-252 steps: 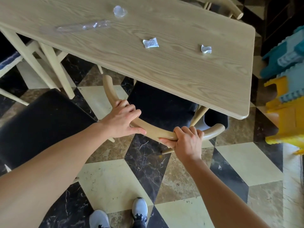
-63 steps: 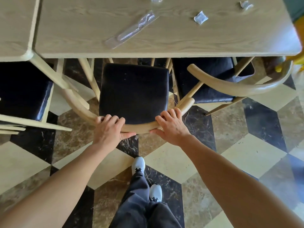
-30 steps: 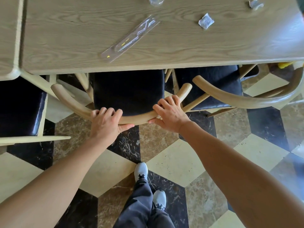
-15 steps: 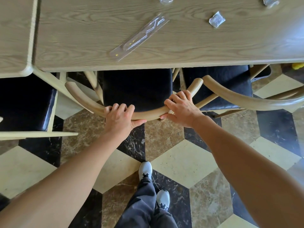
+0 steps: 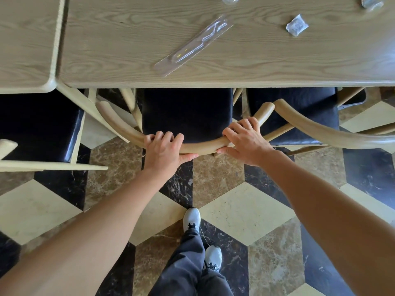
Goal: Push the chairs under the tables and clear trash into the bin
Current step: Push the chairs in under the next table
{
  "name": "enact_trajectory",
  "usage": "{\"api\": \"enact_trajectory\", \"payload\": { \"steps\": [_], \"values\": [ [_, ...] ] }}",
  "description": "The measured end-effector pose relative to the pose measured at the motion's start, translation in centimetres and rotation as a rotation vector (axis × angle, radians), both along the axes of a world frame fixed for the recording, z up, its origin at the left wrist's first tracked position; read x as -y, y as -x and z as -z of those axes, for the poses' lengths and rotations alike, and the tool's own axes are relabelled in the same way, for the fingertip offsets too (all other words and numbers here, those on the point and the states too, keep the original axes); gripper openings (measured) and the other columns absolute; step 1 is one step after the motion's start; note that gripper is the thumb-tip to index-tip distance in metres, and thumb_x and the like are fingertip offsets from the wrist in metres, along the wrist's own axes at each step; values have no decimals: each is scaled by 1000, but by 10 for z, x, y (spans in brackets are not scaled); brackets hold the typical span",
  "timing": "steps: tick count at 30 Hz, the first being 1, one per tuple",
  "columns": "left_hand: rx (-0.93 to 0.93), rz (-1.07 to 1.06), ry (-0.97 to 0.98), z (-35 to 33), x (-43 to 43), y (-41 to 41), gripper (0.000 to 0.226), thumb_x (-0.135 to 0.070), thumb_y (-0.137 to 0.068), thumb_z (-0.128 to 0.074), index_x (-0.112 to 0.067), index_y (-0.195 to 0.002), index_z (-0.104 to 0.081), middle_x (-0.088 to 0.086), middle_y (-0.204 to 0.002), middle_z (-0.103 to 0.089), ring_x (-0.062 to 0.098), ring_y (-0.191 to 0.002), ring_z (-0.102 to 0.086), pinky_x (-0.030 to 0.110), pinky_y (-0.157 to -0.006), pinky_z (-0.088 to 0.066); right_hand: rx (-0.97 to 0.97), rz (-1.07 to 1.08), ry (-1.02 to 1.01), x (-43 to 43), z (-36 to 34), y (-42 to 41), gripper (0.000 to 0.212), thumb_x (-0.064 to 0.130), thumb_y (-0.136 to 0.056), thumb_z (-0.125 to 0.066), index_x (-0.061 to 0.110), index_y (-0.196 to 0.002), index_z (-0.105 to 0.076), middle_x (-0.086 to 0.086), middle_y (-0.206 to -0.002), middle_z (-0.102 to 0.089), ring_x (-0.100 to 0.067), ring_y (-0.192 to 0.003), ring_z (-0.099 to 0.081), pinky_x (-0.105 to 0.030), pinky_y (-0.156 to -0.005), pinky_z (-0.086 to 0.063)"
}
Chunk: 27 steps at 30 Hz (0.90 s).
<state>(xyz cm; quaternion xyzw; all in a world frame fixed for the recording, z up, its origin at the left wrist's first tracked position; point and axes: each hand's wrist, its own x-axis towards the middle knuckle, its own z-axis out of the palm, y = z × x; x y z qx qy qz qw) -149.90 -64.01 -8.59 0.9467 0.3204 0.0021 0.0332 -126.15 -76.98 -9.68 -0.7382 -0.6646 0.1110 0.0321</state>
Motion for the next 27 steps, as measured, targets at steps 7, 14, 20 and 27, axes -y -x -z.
{"api": "enact_trajectory", "payload": {
  "steps": [7, 14, 20, 27],
  "values": [
    [-83, -5, 47, -1, -3, -3, 77, -82, -80, -31, -13, -101, -57, 10, -89, -62, 35, -87, -53, 47, -78, -34, 73, -1, 71, 0, -5, 1, 67, 72, -89, -30, 17, -117, -55, -6, -112, -58, -33, -107, -51, -57, -108, -28],
    [-314, -124, 99, -14, 7, -11, 75, -80, -84, -33, -14, -118, -47, 15, -115, -57, 36, -106, -50, 49, -94, -37, 178, 189, 155, 7, -15, 34, 61, 66, -93, -36, 19, -130, -46, -5, -126, -51, -29, -129, -39, -59, -117, -13],
    [-207, -195, 151, -25, 51, 2, 56, -27, -91, -65, -14, -138, -37, 15, -140, -40, 39, -134, -33, 50, -103, -42, 109, 306, 208, 25, -36, 62, 62, 26, -95, -57, 16, -149, -27, -10, -150, -30, -34, -140, -26, -50, -105, -38],
    [-17, -287, 247, -76, 77, 23, 10, -28, -98, -55, -18, -95, -53, 4, -100, -59, 21, -80, -53, 36, -61, -45, -23, 411, 314, 63, -107, 69, 19, 18, -95, -45, 16, -109, -58, -4, -98, -58, -26, -80, -61, -39, -63, -51]
  ]
}}
